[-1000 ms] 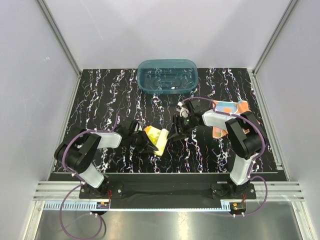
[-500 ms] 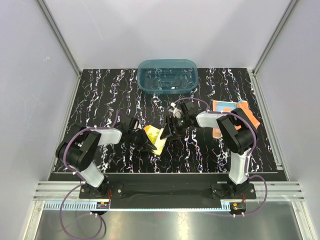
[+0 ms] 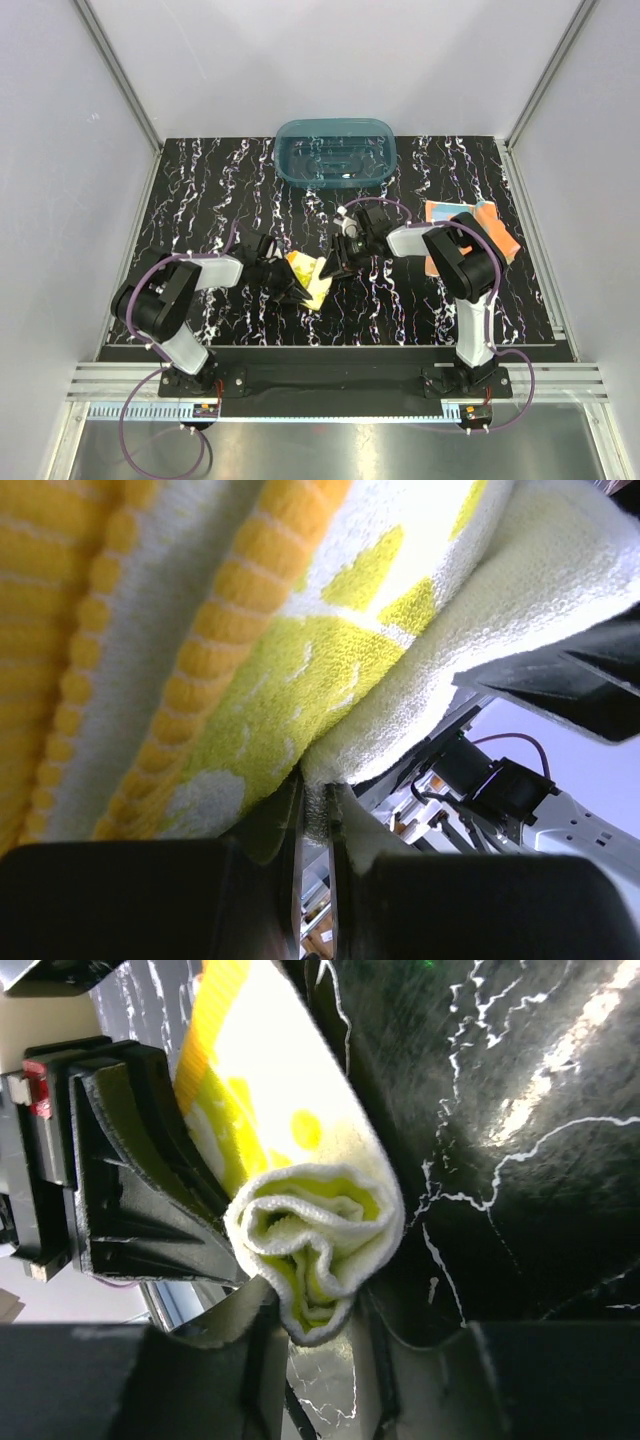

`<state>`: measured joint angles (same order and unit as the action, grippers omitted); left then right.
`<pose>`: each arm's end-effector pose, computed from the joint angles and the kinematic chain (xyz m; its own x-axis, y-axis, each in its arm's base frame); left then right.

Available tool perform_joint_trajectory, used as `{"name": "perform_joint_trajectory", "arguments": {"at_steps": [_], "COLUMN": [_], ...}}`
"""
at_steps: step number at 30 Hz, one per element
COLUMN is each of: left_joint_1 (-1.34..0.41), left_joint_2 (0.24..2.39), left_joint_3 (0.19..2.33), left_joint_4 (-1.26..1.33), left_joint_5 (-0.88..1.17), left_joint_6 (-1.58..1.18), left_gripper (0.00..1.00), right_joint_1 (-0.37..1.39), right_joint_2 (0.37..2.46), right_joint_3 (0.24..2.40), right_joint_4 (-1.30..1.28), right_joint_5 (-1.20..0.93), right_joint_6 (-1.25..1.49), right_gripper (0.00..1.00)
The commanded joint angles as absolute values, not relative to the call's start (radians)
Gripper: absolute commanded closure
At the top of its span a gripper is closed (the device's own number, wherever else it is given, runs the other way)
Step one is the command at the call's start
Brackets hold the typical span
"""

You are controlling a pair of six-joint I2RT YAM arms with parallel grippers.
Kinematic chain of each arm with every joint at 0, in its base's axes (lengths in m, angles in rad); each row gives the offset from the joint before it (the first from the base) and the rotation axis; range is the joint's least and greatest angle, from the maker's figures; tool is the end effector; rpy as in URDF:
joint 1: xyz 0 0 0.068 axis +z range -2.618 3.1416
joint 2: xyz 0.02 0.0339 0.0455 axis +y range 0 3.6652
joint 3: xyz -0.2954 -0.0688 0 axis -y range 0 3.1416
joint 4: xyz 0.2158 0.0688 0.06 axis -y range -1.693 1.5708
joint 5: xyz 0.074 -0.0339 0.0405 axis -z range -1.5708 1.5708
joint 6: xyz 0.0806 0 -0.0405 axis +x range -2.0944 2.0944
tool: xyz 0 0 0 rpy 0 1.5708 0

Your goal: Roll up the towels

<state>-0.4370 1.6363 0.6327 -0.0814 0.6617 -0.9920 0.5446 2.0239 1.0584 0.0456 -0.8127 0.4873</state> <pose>0.2238 -0.1592 0.1368 -0.9354 -0.2920 0.1995 -0.3459 0.6379 -0.6881 0.3117 0.2572 0.1328 -0.9442 -0.1955 -0.2649 -0.3286 0.5112 0.7941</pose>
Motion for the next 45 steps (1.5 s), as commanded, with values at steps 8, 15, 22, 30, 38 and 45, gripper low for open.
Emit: {"name": "perform_joint_trajectory", "arguments": {"at_steps": [8,15,22,30,38,45], "left_joint_1": [-0.454,-0.512,-0.877,-1.032,-1.086,-1.088], "left_joint_2": [1.494,1.379,1.287,1.359,1.492,1.555], "left_joint_3": [0.702,0.811,1.000,0.973,0.971,0.950], "left_joint_4": [-0.383,-0.575,-0.726,-0.493,-0.364,-0.350], "left_joint_5": [0.352,0.122,-0.466,-0.411,-0.308,-0.302], "left_joint_6": [-0.870,-0.792,-0.652,-0.457,-0.394,-0.408], "left_gripper": [0.61,0.54,0.56,0.51,0.51,0.47], "right_joint_1": [0.597,0.626,0.658,0.660,0.660,0.660], "right_joint_2": [2.075,2.053,2.031,2.025,2.025,2.019], "right_joint_3": [1.216,1.273,1.333,1.364,1.367,1.367], "right_joint_4": [-0.296,-0.440,-0.574,-0.623,-0.630,-0.640], "right_joint_5": [-0.502,-0.381,-0.330,-0.330,-0.334,-0.333], "right_joint_6": [0.443,0.446,0.448,0.454,0.454,0.443], "right_gripper": [0.70,0.71,0.68,0.66,0.66,0.66]}}
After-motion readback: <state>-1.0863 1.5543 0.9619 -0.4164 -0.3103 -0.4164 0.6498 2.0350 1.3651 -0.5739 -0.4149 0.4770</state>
